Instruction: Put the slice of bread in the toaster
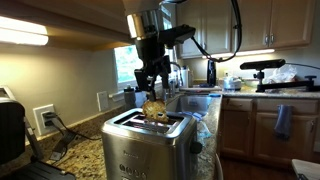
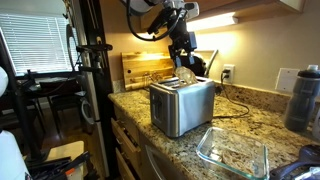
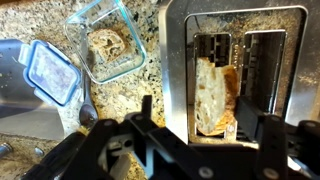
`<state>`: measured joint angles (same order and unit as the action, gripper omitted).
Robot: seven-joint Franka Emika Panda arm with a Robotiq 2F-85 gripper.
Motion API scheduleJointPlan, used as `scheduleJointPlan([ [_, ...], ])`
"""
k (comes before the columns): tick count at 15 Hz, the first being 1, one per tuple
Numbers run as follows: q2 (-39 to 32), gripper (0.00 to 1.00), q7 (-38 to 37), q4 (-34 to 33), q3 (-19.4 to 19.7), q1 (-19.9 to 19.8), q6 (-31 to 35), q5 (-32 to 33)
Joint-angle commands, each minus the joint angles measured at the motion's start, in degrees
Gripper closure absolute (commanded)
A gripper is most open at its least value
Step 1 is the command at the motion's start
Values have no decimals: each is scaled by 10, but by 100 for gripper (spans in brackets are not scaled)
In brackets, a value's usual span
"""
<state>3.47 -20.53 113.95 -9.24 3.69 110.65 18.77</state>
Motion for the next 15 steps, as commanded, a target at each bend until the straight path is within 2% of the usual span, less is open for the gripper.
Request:
scheduleJointPlan([
  [1, -3, 0, 5, -9, 9, 7, -12, -7],
  [15, -1, 0, 0, -1, 8, 8, -2, 0],
])
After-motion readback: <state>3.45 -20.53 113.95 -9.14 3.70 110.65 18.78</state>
